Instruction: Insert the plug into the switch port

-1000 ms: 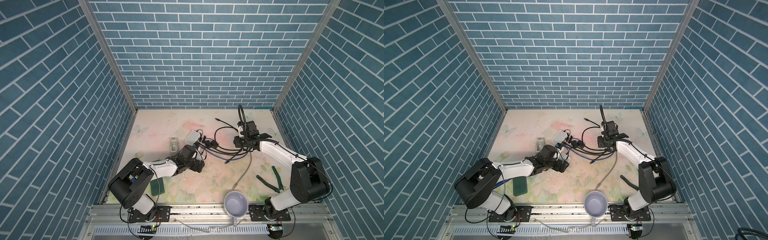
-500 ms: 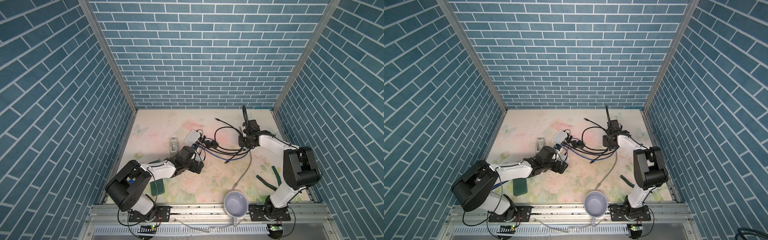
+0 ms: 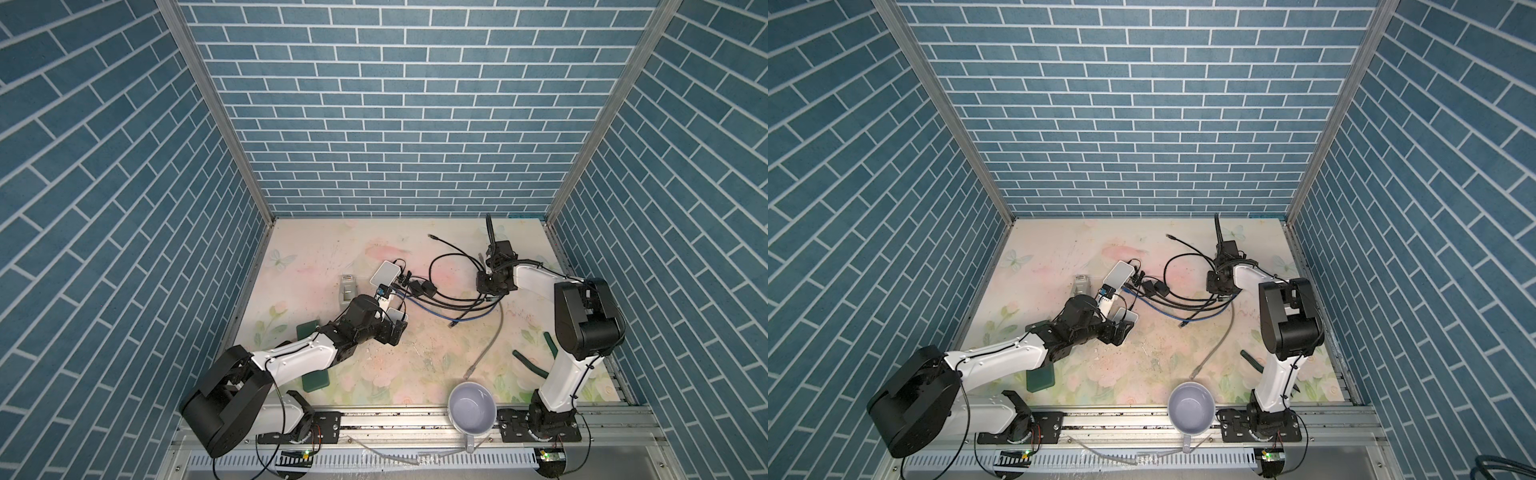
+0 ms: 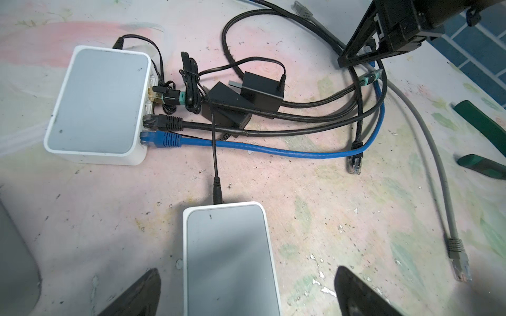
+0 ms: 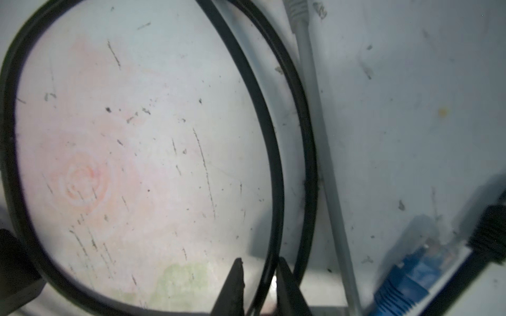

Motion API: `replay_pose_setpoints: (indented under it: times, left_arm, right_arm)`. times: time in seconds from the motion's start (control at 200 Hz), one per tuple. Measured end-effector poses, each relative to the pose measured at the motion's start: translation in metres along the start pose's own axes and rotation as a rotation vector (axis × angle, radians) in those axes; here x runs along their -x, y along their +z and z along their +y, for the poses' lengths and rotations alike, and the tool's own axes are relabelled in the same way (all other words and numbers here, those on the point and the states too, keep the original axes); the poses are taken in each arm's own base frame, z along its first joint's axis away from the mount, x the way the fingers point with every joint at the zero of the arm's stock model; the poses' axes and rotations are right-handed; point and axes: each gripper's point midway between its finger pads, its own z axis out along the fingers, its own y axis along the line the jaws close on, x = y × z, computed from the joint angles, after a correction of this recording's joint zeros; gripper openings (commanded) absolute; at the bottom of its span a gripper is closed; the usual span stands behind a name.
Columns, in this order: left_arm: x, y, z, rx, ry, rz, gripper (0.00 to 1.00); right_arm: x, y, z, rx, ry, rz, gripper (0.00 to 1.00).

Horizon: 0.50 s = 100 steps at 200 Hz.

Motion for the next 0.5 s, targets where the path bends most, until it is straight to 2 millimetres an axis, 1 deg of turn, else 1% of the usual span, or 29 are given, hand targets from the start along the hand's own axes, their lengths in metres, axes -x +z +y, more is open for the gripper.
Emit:
replay_pose_setpoints:
  times: [0.11, 0.38, 0.5]
  left_arm:
    - [0.001, -0.002, 0.001, 0.005, 0.003, -0.018, 1.0]
    - [0.002, -0.004, 0.006, 0.028, 0.006, -0.045, 1.0]
    - [0.002, -0.006, 0.006, 0.029, 0.004, -0.06, 0.99]
  right_arm:
    - [-0.002, 0.005, 0.002, 0.016, 0.012, 0.009, 0.18]
    - [0.006, 0.007, 0.008, 0.058, 0.059, -0.008, 0.0]
    - [0.014, 0.007, 0.01, 0.078, 0.084, -0.033, 0.0]
